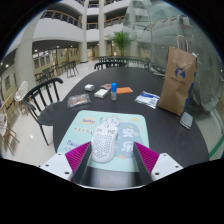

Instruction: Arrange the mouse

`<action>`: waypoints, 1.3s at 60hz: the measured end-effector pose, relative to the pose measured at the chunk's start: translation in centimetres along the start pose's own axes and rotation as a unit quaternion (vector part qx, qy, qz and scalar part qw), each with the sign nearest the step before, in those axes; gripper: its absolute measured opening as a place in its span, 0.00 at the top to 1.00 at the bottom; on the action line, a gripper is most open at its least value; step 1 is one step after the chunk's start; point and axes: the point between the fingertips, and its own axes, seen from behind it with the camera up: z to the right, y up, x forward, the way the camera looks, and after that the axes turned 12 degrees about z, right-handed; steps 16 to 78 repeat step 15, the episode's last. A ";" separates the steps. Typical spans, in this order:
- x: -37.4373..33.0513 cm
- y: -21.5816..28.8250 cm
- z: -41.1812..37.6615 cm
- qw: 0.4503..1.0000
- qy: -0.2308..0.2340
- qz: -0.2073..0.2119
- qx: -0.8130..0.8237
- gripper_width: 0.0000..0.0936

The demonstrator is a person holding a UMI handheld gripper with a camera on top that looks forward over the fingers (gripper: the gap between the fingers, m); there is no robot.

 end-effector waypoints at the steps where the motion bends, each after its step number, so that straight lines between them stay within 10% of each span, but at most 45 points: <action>1: -0.7 0.0 0.3 1.000 0.000 0.001 -0.002 0.09; 15: -12.9 -1.8 5.2 0.998 0.008 0.036 0.057 0.09; 78: -12.9 -1.8 5.2 0.998 0.008 0.036 0.057 0.09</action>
